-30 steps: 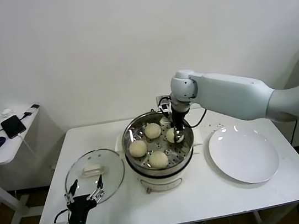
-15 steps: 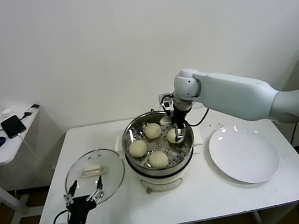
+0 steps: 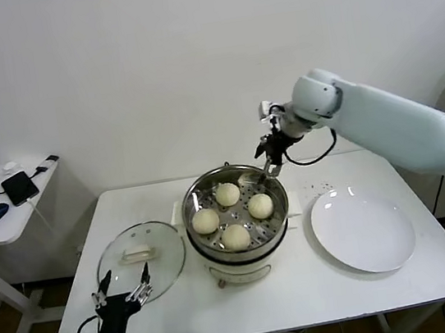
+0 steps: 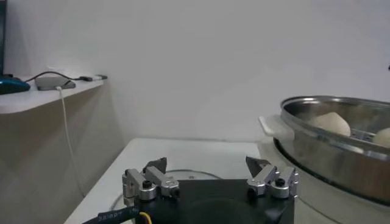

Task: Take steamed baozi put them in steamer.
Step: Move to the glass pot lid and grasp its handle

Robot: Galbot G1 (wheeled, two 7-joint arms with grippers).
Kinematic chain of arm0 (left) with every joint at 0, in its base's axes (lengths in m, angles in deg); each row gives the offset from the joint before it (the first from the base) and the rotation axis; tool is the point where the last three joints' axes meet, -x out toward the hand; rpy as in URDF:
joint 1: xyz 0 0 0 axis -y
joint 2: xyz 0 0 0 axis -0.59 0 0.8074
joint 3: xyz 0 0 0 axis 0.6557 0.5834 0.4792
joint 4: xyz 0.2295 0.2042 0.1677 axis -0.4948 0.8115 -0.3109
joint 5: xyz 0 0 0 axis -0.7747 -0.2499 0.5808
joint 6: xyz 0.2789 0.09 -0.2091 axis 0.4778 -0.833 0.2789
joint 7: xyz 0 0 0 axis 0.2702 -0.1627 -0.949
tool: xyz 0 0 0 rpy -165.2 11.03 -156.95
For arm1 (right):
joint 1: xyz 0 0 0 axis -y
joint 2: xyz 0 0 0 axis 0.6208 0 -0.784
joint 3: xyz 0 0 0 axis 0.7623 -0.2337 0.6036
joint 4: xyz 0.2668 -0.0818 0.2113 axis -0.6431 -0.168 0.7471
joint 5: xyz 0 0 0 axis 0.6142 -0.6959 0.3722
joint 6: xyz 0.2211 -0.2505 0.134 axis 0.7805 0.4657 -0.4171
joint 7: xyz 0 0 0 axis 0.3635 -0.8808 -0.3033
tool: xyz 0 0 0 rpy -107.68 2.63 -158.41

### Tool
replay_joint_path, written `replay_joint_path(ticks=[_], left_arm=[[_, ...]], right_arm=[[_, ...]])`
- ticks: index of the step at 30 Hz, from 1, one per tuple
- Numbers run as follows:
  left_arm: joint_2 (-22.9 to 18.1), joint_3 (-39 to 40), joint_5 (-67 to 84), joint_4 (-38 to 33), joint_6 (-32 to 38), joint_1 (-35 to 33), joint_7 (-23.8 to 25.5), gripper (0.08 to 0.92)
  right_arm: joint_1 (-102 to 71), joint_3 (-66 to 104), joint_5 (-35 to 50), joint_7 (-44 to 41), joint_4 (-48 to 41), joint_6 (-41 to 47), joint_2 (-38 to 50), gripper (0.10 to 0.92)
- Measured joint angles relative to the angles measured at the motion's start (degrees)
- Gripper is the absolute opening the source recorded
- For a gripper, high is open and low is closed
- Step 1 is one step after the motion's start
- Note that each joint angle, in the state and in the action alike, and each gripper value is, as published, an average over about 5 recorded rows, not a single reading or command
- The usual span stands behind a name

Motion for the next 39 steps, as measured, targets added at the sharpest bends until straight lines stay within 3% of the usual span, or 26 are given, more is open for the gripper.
replay_joint_path(ticks=[10, 22, 34, 39], left_arm=[[0.0, 0.6, 2.9, 0.8, 2.8, 1.3, -1.6, 0.823], [0.0, 0.8, -0.8, 4.0, 6.4, 4.9, -4.0, 0.823], [0.0, -0.4, -12.2, 7.8, 9.3, 8.3, -5.6, 0.823], [0.0, -0.3, -23.6, 10.3, 11.6, 9.5, -8.6, 0.823]], right_arm=[[-21.0, 27.7, 6.7, 20.9, 5.6, -11.5, 2.3, 0.823], [-52.6, 59.0, 10.0, 40.8, 13.6, -26.8, -5.4, 0.823], [-77.2, 69.0, 13.2, 54.4, 19.9, -36.1, -10.1, 0.823], [-83.8, 70.0, 14.0, 57.1, 21.7, -37.5, -9.9, 0.823]])
